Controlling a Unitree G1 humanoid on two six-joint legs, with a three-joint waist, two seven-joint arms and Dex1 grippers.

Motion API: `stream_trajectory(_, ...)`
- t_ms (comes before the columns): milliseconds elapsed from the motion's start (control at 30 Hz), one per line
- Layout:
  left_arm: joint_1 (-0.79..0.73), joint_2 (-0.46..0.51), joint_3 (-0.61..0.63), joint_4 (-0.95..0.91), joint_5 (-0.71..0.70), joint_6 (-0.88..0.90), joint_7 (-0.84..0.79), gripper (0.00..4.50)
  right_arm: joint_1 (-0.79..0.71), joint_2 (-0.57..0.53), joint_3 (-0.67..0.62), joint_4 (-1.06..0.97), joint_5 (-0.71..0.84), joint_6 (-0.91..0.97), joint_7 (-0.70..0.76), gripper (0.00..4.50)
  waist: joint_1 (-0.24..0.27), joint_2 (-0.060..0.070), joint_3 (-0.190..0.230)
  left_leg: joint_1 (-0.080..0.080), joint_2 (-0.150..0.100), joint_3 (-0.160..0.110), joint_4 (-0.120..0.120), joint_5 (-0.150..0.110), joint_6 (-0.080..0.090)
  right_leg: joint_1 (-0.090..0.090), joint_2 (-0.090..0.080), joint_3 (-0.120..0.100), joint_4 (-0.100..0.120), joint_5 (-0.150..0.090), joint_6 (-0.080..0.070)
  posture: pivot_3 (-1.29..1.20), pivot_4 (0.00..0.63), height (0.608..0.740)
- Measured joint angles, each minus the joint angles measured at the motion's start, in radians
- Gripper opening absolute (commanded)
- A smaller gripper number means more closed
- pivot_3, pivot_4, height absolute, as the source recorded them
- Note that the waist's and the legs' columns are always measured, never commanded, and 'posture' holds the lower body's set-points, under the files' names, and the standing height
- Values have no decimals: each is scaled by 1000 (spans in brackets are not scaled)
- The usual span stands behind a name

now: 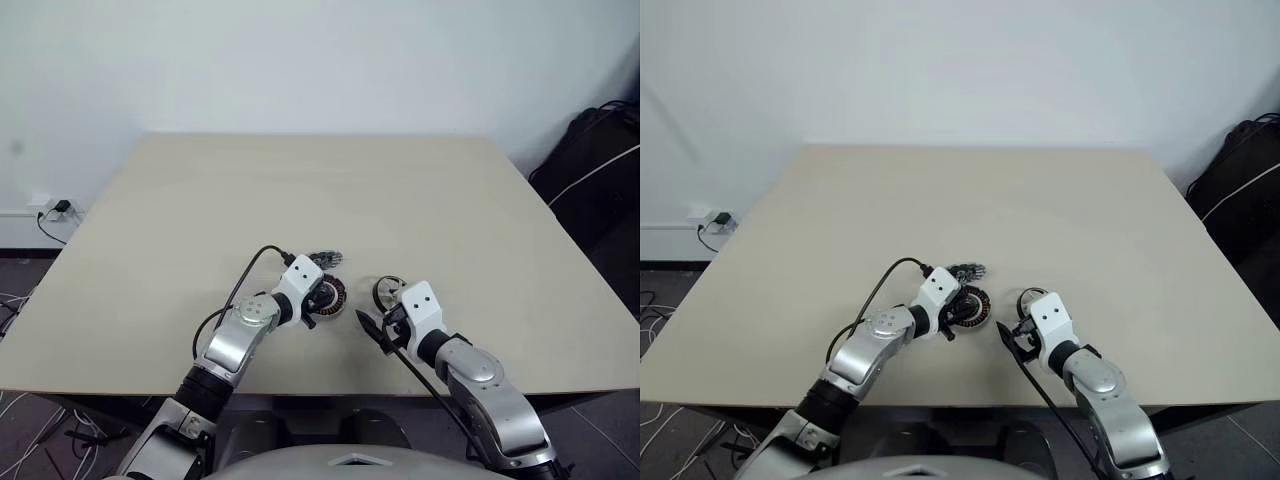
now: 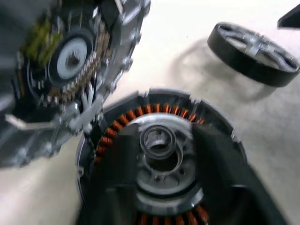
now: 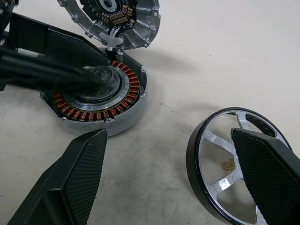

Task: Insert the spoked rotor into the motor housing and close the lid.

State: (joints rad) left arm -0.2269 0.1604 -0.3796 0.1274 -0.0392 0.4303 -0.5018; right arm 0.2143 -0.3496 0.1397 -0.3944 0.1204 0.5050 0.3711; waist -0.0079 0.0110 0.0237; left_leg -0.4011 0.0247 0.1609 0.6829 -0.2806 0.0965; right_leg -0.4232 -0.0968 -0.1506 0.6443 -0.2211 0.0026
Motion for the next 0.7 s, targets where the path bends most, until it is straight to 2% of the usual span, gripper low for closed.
stream_trajectory(67,8,0,2,-6,-2,2,0,3356,0,0,0,0,0,0,0,4500,0,0,0,0,0,0,0,0,0,0,0,0,0,0,0,0,0,740)
stream_trajectory(133,15,-1,8,-19,-7,2,-2,3356,-1,0,0,0,0,0,1,4500,0,0,0,0,0,0,0,0,0,0,0,0,0,0,0,0,0,740)
stream_trajectory(200,22,-3,18,-43,-18,2,-5,2856,-1,0,0,0,0,0,1,4500,0,0,0,0,0,0,0,0,0,0,0,0,0,0,0,0,0,740)
stream_trajectory(400,79,12,27,-139,-46,-3,-22,861,-3,11,-1,-1,12,2,2,4500,-2,0,0,0,0,0,0,0,0,0,0,0,0,0,0,0,0,740)
stream_trajectory(433,98,22,36,-158,-50,-3,-23,499,-5,22,-2,-3,22,6,1,4199,-3,0,0,0,0,0,0,0,0,0,0,0,0,0,0,0,0,740)
stream_trajectory(467,113,27,40,-174,-52,-3,-23,179,-7,31,-2,-8,28,9,1,4111,-3,0,0,0,0,0,0,0,0,0,0,0,0,0,0,0,0,740)
stream_trajectory(500,133,34,49,-195,-56,-4,-23,0,-15,37,-1,-13,36,18,1,3881,-3,0,0,0,0,0,0,0,0,0,0,0,0,0,0,0,0,740)
stream_trajectory(700,221,73,99,-290,-90,-3,-22,0,-94,24,35,-23,24,98,0,1919,-1,0,0,0,0,0,0,0,0,0,-1,0,0,0,0,0,0,740)
